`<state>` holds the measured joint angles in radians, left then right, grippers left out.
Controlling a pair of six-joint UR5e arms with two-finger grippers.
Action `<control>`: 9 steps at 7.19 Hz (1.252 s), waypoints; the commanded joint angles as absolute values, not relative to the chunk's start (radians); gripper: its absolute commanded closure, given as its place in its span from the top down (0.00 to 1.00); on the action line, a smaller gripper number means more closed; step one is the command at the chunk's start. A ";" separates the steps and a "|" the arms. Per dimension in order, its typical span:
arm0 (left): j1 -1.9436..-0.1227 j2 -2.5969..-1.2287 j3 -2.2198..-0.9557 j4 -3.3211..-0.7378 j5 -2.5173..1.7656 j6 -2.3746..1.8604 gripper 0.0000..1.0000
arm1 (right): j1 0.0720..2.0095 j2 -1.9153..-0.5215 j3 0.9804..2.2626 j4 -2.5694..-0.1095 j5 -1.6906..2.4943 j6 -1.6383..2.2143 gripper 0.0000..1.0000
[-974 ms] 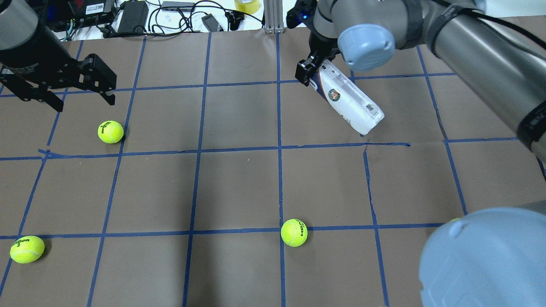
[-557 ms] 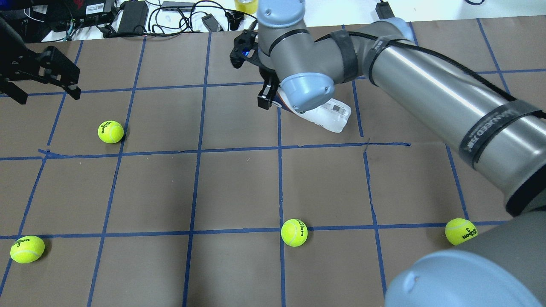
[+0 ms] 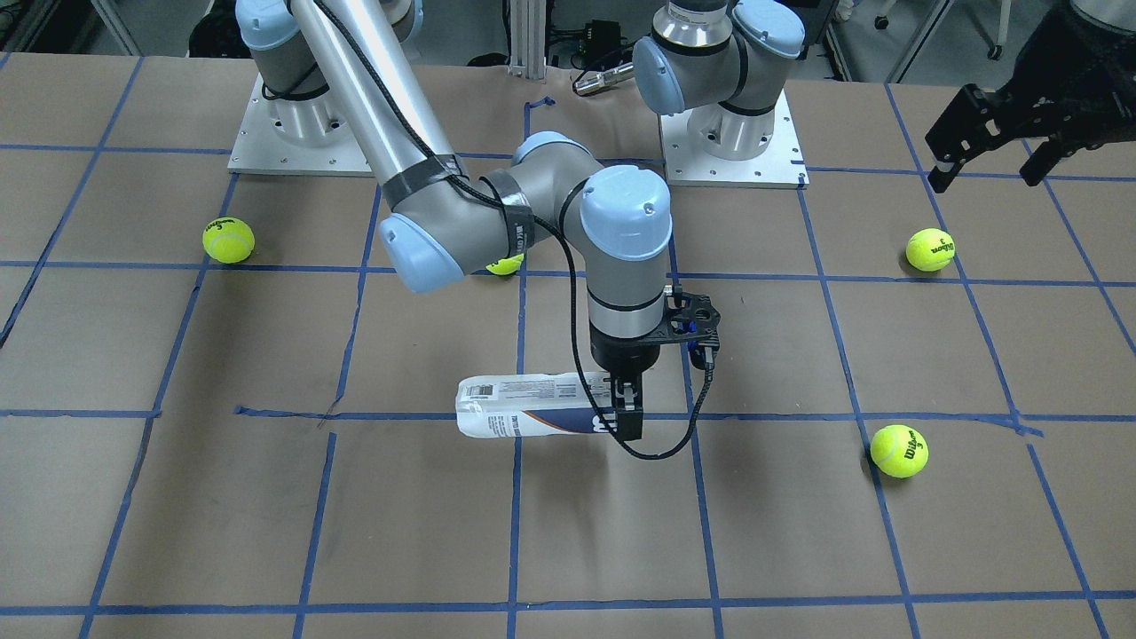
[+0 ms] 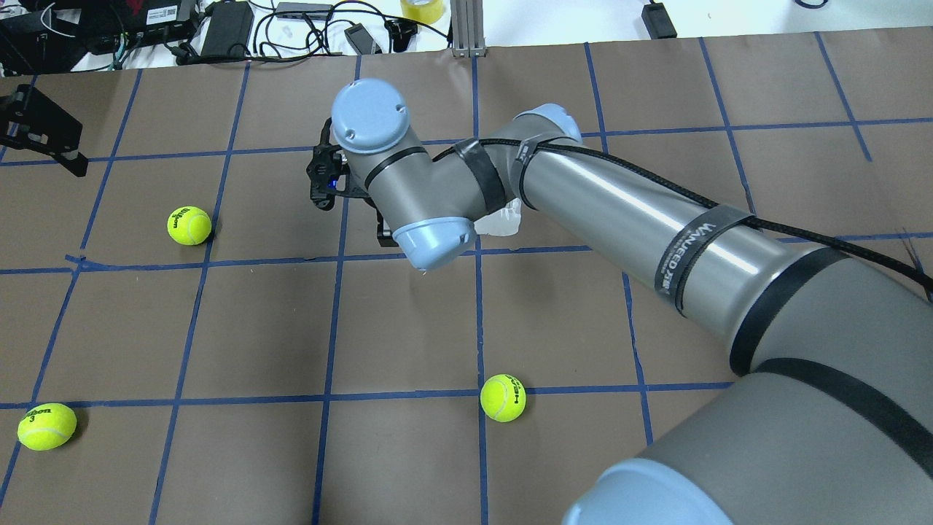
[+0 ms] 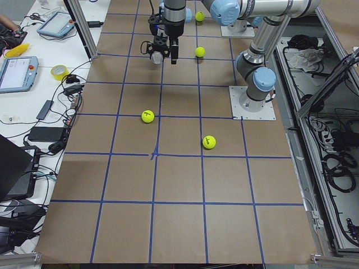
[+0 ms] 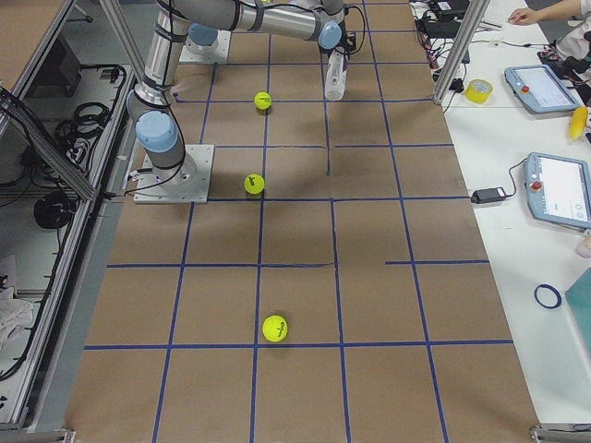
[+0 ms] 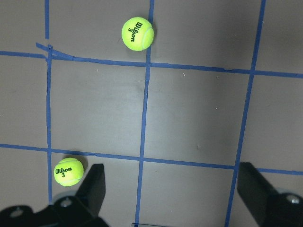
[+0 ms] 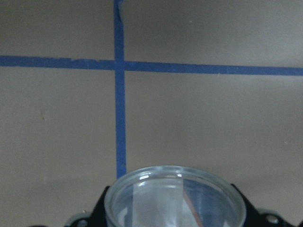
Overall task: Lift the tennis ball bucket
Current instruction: 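Carry the can with the right gripper toward the table center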
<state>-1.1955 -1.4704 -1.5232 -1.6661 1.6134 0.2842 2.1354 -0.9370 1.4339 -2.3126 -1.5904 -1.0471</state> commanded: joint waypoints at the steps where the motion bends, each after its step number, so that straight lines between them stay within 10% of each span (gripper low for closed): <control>1: -1.193 -1.466 -1.528 -1.677 1.615 0.285 1.00 | 2.158 -0.894 1.433 -2.330 -1.588 -1.080 0.56; 3: -1.189 -1.468 -1.529 -1.678 1.617 0.285 1.00 | 2.152 -0.887 1.433 -2.347 -1.574 -1.083 0.95; 9: -1.192 -1.468 -1.531 -1.692 1.615 0.285 1.00 | 1.908 -1.082 1.416 -2.193 -1.465 -0.976 0.99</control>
<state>-1.1882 -1.4680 -1.5299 -1.6832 1.6154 0.2853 2.0040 -0.9981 1.4163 -2.2791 -1.5144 -0.9954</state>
